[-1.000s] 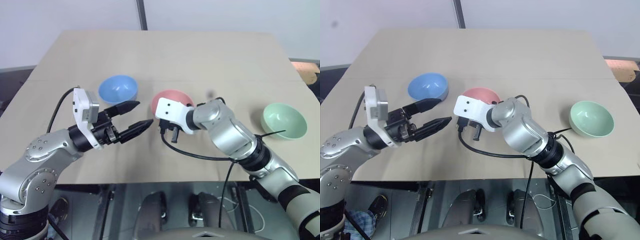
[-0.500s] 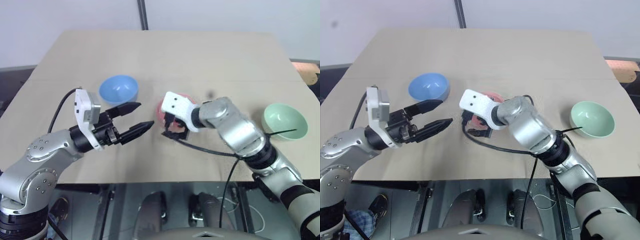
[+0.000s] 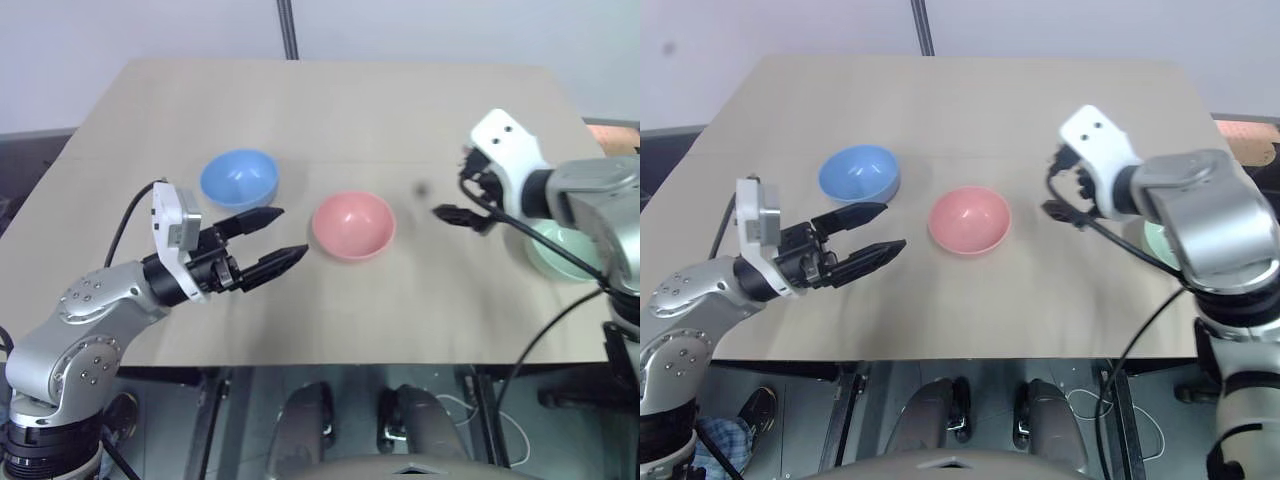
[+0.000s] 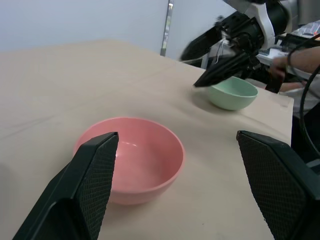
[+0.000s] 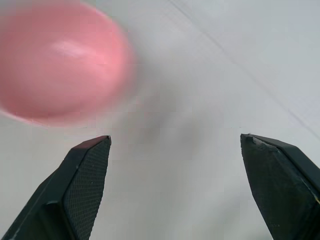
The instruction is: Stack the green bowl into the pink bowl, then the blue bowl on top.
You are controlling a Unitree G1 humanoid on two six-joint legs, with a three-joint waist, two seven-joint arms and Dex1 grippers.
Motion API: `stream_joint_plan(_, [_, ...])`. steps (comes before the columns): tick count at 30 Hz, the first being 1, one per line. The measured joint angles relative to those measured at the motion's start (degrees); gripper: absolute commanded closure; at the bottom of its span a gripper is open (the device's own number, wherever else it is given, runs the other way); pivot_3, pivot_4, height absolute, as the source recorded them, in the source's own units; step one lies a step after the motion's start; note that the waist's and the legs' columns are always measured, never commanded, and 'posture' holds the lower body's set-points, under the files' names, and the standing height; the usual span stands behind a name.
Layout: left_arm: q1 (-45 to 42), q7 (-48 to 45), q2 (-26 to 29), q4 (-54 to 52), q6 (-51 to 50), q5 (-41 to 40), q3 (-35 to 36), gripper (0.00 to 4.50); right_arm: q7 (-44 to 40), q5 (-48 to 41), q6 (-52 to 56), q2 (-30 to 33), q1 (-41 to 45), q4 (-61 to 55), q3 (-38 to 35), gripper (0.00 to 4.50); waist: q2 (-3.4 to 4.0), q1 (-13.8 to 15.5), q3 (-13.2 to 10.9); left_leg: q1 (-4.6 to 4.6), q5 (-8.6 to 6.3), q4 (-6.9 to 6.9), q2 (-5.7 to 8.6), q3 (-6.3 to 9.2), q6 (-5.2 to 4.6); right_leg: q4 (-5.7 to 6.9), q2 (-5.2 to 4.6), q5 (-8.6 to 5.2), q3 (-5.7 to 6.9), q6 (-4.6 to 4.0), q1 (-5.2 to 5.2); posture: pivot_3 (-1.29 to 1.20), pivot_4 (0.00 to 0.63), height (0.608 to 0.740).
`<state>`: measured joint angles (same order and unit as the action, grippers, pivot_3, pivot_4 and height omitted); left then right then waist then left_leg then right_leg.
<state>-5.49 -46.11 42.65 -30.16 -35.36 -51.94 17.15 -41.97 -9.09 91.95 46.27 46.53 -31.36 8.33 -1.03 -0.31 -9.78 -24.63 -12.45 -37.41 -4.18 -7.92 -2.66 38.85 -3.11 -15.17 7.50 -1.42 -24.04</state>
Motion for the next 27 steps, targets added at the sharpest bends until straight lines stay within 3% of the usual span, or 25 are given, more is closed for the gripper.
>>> stream_joint_plan(4, [-4.2, -2.5, -0.4, 2.6, 1.0, 0.3, -2.1, 0.49, 3.3, -1.2, 0.2, 8.9, -11.3, -0.4, -2.1, 0.03, 0.01, 0.5, 0.0, -0.01, 0.00, 0.00, 0.00, 0.00, 0.00, 0.01, 0.02, -0.02, -0.01, 0.03, -0.02, 0.00, 0.150, 0.740])
stream_joint_plan(12, [-8.2, -6.2, -1.7, 7.0, 2.2, 2.5, -5.6, 0.49, 9.0, -6.5, 0.2, 15.5, -20.1, -2.6, -9.4, 0.03, 0.00, -0.2, -0.1, 0.03, 0.00, 0.00, -0.04, -0.02, 0.00, 0.02, 0.09, -0.04, -0.07, 0.08, -0.01, 0.00, 0.150, 0.740])
stream_joint_plan(17, [-9.5, -7.3, -2.7, 8.2, 2.6, 3.3, -6.5, 0.49, 12.2, -9.3, 0.2, 14.2, -23.4, -2.4, -11.4, 0.03, -0.04, 0.0, 0.0, 0.02, 0.00, 0.00, -0.04, 0.00, 0.00, 0.00, 0.10, -0.04, -0.06, 0.09, 0.00, 0.00, 0.150, 0.740])
stream_joint_plan(20, [-10.6, -7.6, -3.6, 8.8, 2.8, 3.5, -6.6, 0.49, 14.7, -10.5, 0.2, 8.5, -25.6, -1.0, -11.6, 0.03, -0.05, 0.0, 0.0, 0.02, 0.01, -0.02, -0.04, -0.01, 0.00, 0.03, 0.10, -0.04, -0.07, 0.09, 0.00, 0.00, 0.150, 0.740])
stream_joint_plan(23, [-11.0, -7.8, -4.1, 8.9, 2.9, 3.5, -6.6, 0.49, 16.3, -10.8, 0.2, 6.7, -26.8, 0.5, -11.5, 0.03, -0.03, 0.1, -0.1, 0.00, 0.01, -0.02, -0.02, -0.01, 0.00, 0.02, 0.09, -0.04, -0.07, 0.10, -0.01, 0.00, 0.150, 0.740])
stream_joint_plan(25, [-11.4, -7.8, -4.1, 8.9, 2.8, 3.4, -6.6, 0.49, 17.3, -10.5, 0.2, 6.6, -27.1, 0.9, -11.5, 0.59, -0.03, 0.1, -0.1, 0.00, 0.01, -0.02, -0.03, -0.01, 0.00, 0.02, 0.10, -0.04, -0.07, 0.09, -0.01, 0.00, 0.150, 0.740])
stream_joint_plan(26, [-11.6, -7.8, -4.2, 8.9, 2.8, 3.2, -6.5, 0.49, 17.8, -10.2, 0.2, 6.6, -27.3, 1.0, -11.5, 1.17, -0.03, 0.1, -0.1, 0.01, 0.01, -0.02, -0.03, -0.01, 0.00, 0.02, 0.10, -0.04, -0.07, 0.10, -0.01, 0.00, 0.150, 0.740])
stream_joint_plan(27, [-11.6, -7.7, -4.2, 8.9, 2.7, 2.8, -6.4, 0.49, 18.3, -10.2, 0.2, 6.5, -27.6, 1.0, -11.5, 1.45, -0.03, 0.2, -0.1, 0.01, 0.01, -0.02, -0.03, -0.01, 0.00, 0.02, 0.10, -0.04, -0.07, 0.10, 0.00, 0.00, 0.150, 0.740])
